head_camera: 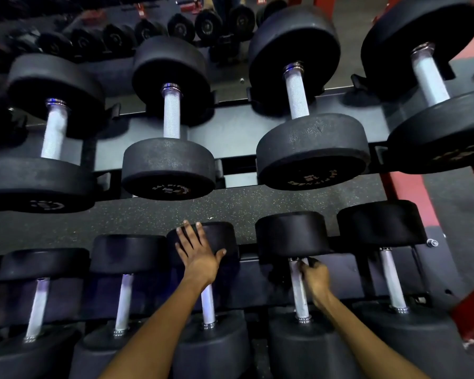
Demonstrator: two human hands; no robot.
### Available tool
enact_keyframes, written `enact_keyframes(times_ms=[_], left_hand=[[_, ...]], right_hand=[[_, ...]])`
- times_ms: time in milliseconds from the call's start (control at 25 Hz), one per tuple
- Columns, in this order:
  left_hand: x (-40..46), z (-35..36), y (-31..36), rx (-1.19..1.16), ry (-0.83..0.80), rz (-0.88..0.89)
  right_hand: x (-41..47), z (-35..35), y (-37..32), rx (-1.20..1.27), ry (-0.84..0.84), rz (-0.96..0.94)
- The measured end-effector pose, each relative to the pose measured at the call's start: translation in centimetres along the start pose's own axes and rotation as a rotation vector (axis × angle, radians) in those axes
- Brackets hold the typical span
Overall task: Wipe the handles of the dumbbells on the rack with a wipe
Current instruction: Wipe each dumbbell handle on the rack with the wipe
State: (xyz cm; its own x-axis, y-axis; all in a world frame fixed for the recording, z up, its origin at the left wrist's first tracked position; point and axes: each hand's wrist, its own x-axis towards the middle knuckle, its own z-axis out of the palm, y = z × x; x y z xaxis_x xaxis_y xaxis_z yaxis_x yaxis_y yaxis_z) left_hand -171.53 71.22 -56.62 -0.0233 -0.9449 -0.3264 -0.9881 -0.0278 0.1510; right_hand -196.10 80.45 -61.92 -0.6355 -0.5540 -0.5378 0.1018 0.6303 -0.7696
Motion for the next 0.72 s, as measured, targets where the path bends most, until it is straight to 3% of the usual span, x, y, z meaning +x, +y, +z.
enact_keyframes(times_ms=[80,160,200,240,280,320,360,480,600,680,720], left_hand=[[-0.1,0.0,0.1,-0.008,-0.005,-0.001],[-0.2,-0.1,0.1,-0.001,0.002,-0.005],[-0.2,-0.2,0.2,0.005,-0.001,-0.006],[-0.2,-0.2,0.2,0.011,-0.008,-0.007],[-0.1,-0.2,0.2,0.013,-0.015,-0.008],[-0.1,-0.3,0.2,0.007,-0.021,-0.008],[-0.1,-0.4,0.2,0.003,-0.026,-0.007],[-0.2,-0.3,0.1,0.006,-0.025,0.001],[-0.3,-0.3,0.1,0.007,-0.008,0.006],[-0.2,-0.4,0.1,-0.014,-0.012,0.008],[-0.3,-0.3,0.1,-0.020,-0.015,0.010]], right_hand=[[-1.9,-0.4,1.0,-0.155,-0.011,-0.119],[-3.6,-0.1,1.5,-0.395,-0.149,-0.377],[-4.1,0.0,0.9,-0.472,-0.253,-0.585],[-3.8,0.2,0.1,-0.670,-0.327,-0.959],[-3.1,0.6,-0.6,-0.898,-0.445,-1.180],[-0.9,0.8,-0.4,-1.105,-0.557,-1.370],[1.2,0.0,-0.2,-1.199,-0.626,-1.443],[4.1,-3.2,-0.8,-1.218,-0.763,-1.280],[4.0,-1.3,0.4,-1.457,-0.708,-1.338],[6.5,2.0,2.5,-1.379,-0.449,-1.265],[6.8,2.7,2.7,-1.338,-0.411,-1.166]])
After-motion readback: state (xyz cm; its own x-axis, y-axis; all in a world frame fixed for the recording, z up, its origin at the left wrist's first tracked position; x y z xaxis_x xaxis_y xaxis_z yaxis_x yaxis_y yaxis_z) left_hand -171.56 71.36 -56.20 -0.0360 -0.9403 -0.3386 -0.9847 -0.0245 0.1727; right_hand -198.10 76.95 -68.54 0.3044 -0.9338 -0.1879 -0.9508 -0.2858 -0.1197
